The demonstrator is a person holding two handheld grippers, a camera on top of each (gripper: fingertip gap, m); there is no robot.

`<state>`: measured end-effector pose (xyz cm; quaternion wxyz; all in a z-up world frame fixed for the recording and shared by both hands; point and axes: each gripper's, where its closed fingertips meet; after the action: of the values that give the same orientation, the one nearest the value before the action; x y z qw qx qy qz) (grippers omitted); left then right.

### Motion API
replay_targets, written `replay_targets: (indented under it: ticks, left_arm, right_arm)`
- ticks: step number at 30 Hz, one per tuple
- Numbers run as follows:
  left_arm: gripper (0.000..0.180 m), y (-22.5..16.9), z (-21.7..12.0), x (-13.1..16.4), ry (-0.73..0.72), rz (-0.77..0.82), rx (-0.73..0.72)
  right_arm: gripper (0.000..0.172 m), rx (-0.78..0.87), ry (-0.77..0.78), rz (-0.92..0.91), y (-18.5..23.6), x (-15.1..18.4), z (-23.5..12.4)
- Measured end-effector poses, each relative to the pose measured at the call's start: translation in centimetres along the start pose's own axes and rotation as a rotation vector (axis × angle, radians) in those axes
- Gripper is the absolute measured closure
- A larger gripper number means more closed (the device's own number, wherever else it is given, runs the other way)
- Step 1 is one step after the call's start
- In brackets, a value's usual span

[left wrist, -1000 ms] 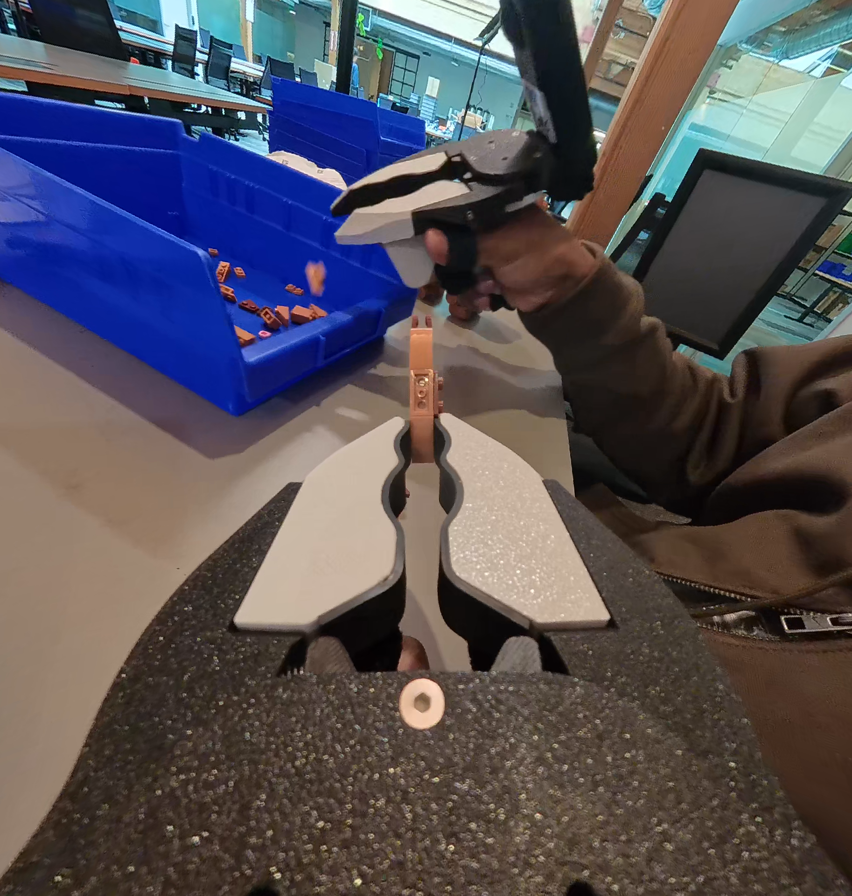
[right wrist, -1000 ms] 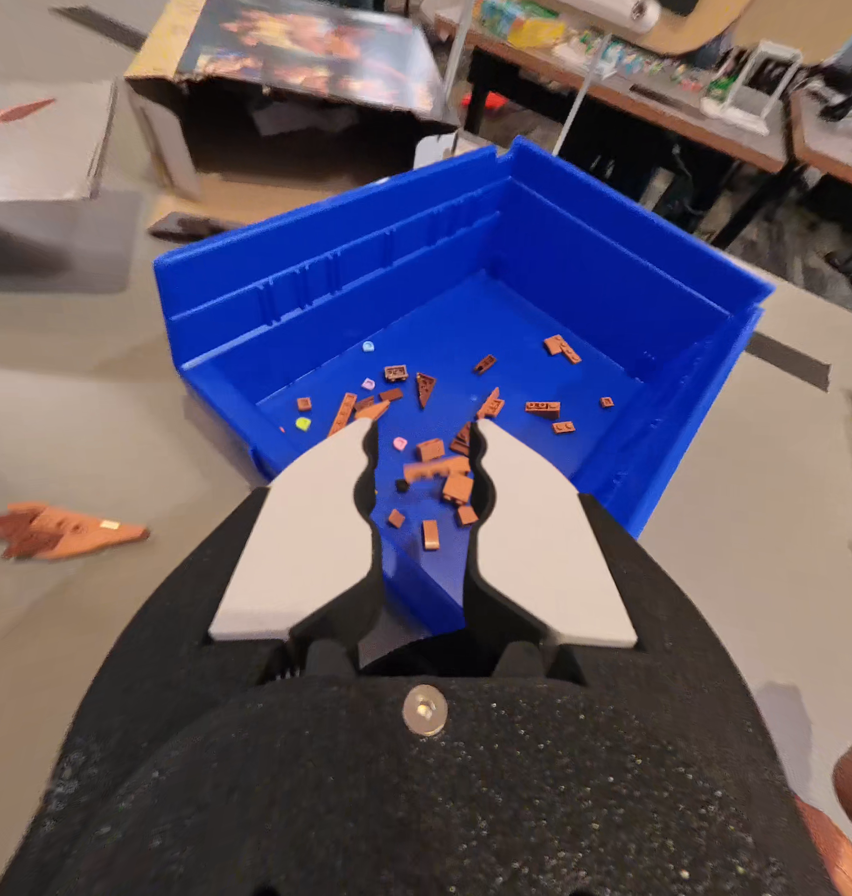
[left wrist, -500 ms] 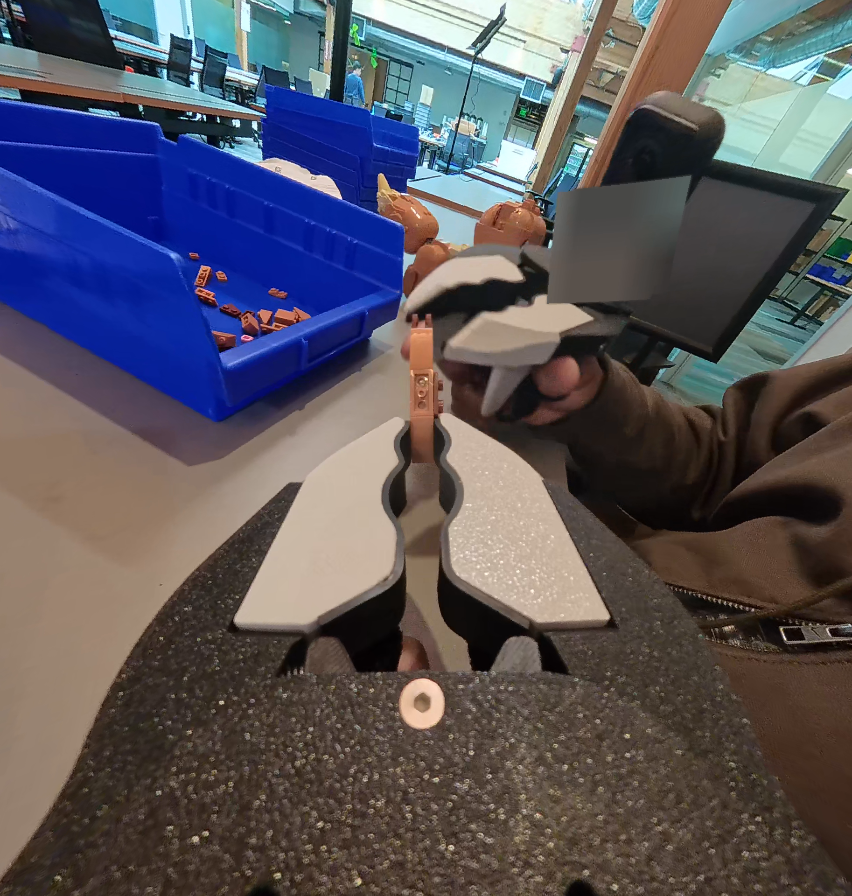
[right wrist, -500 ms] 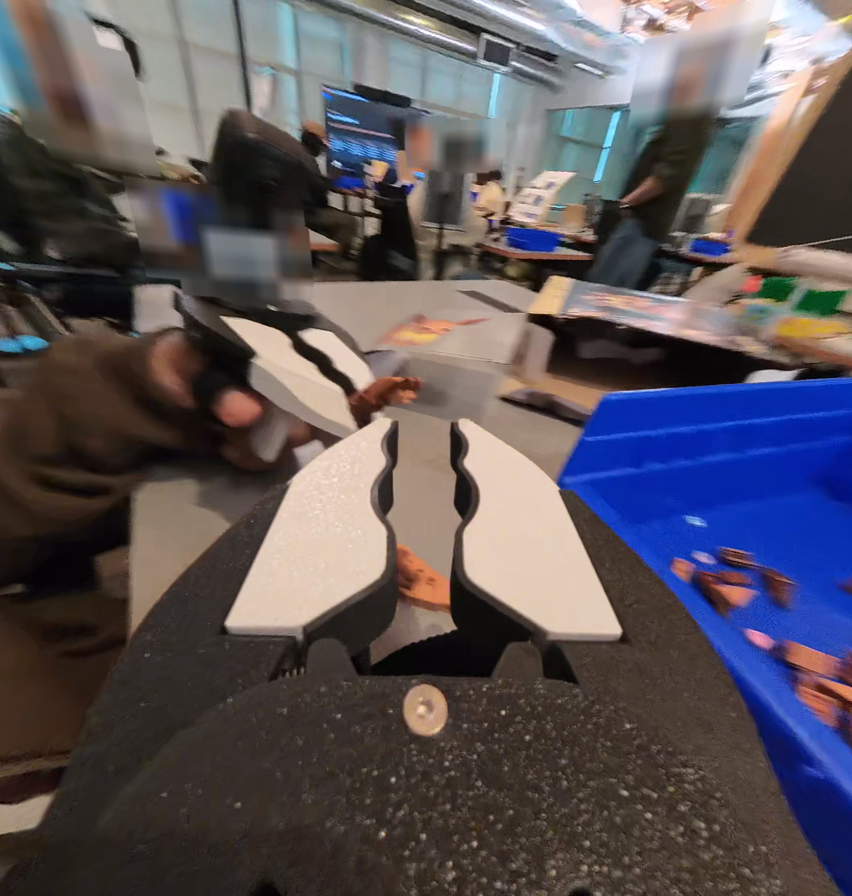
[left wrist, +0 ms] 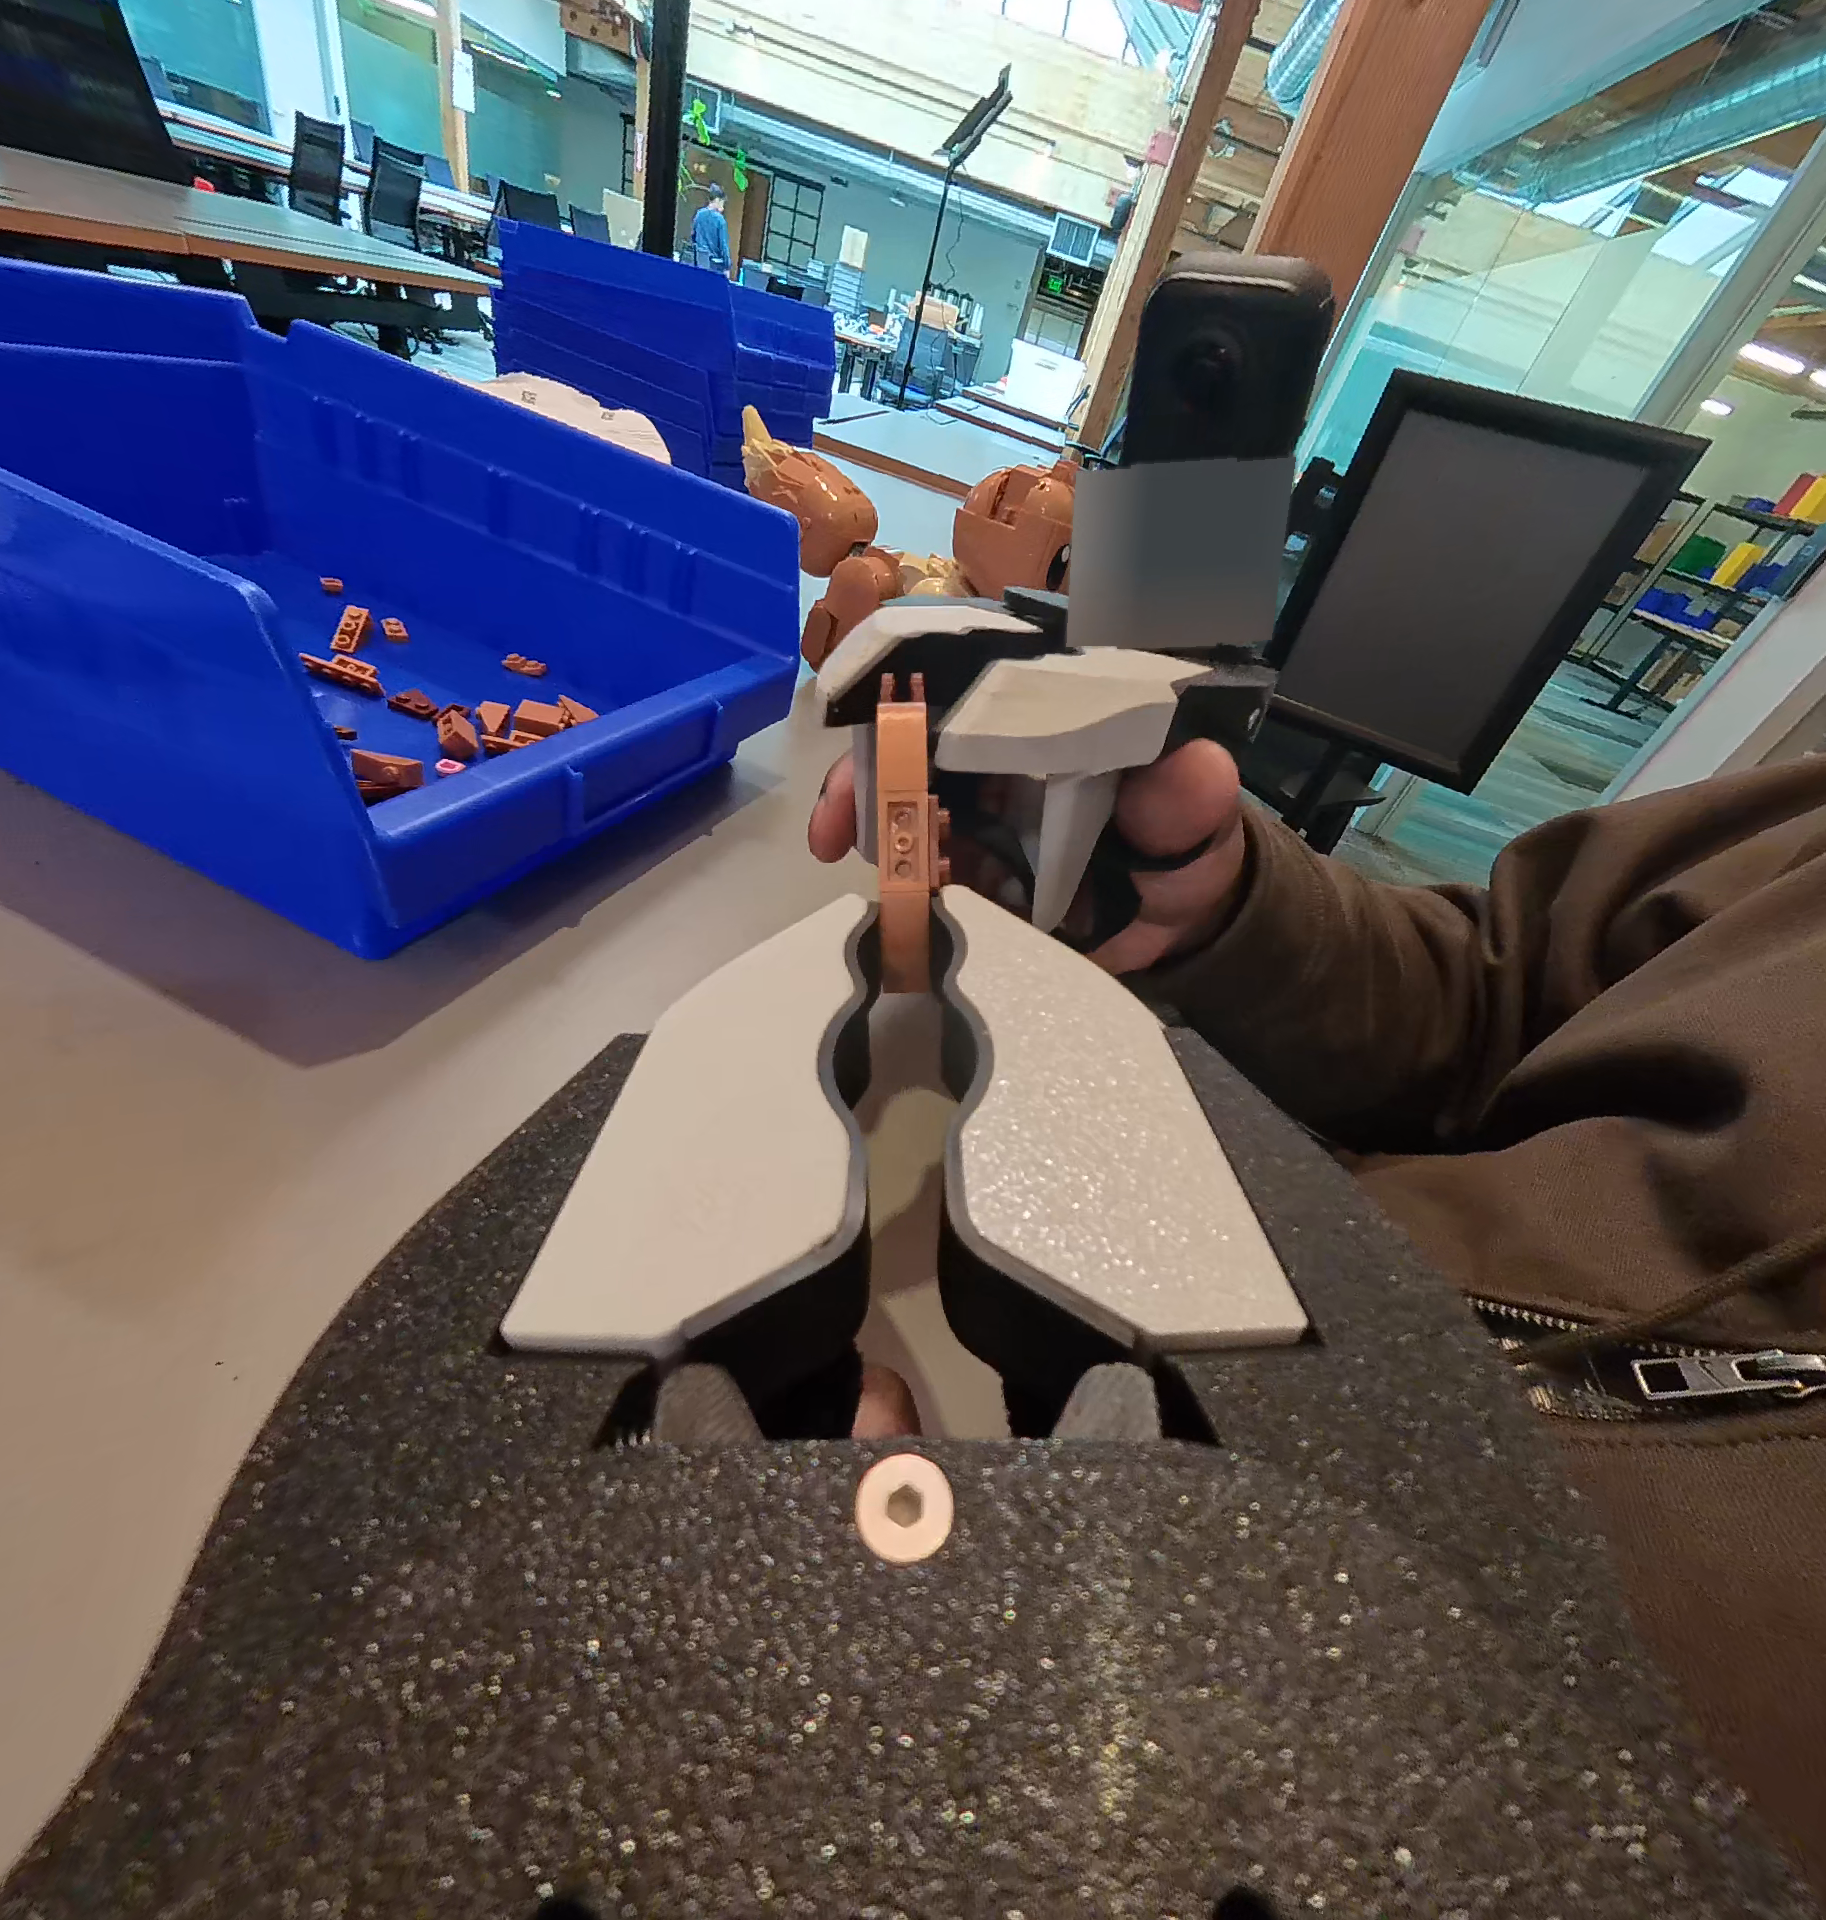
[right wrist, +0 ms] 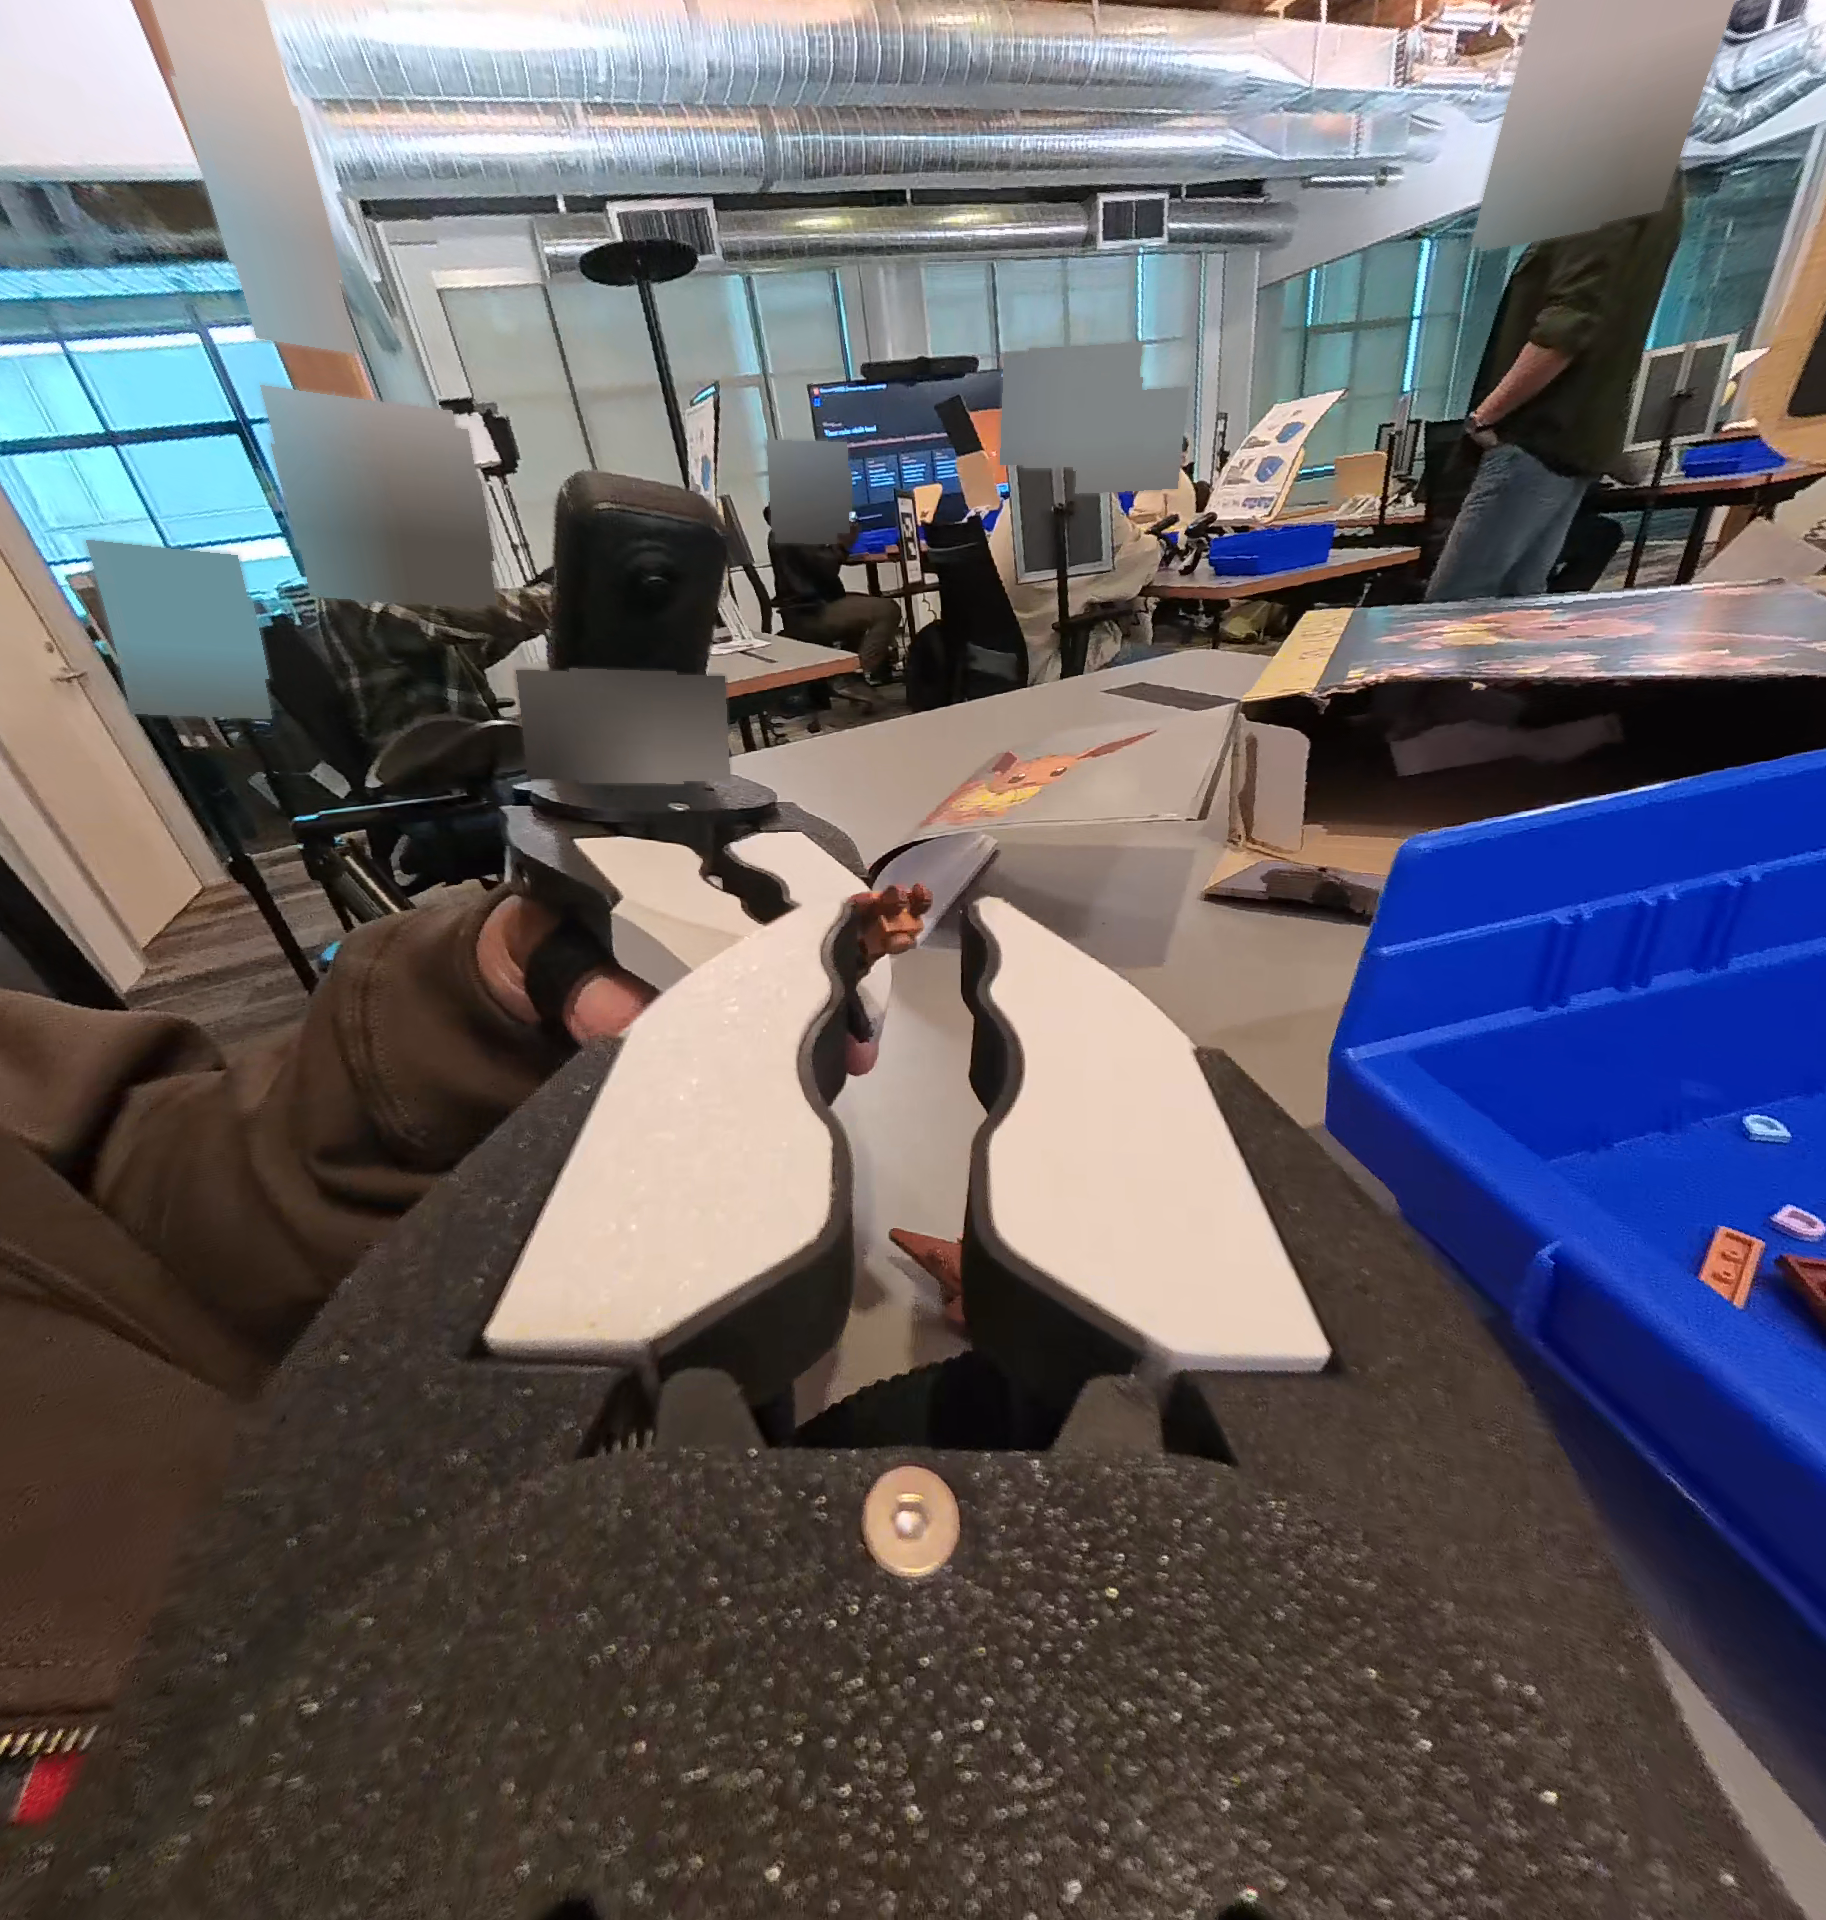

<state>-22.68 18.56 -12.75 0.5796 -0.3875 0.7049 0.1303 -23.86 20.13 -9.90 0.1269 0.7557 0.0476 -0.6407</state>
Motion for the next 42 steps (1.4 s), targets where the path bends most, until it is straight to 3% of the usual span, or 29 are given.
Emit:
replay_targets:
  ticks: [8,15,19,29,37,42]
  left_arm:
    - [0.172,-0.3,-0.4,-0.5,-0.049,-0.030,0.046]
    - [0.172,-1.1,-0.5,-0.7,-0.064,-0.035,0.109]
    - [0.172,-1.3,-0.4,-0.6,-0.058,-0.039,0.124]
    - [0.171,-1.6,0.0,-0.3,-0.030,-0.012,0.118]
    - [0.155,-1.6,-0.3,-1.0,-0.084,0.010,0.104]
    - [0.167,-2.0,-0.4,-1.0,-0.086,0.036,0.117]
  right_arm:
    - [0.153,-0.021,-0.017,0.028,0.0,-0.2,-0.2]
    - [0.152,-0.177,-0.009,0.124,1.2,0.0,0.1]
    - [0.162,-0.200,-0.022,0.111,1.6,-0.1,-0.1]
    - [0.164,-0.193,-0.028,0.055,2.1,-0.3,-0.3]
    - [0.164,-0.207,-0.014,0.046,2.5,0.0,-0.1]
    - [0.164,-0.229,0.000,0.036,3.0,0.2,0.0]
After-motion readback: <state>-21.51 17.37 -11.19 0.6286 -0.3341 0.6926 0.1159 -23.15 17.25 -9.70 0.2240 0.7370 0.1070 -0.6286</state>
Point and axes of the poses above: each gripper's, where its closed fingertips meet, z out along the fingers, x out of its underside, y = z × x across the jaws, and after that the axes turned 13 degrees about y, right-handed
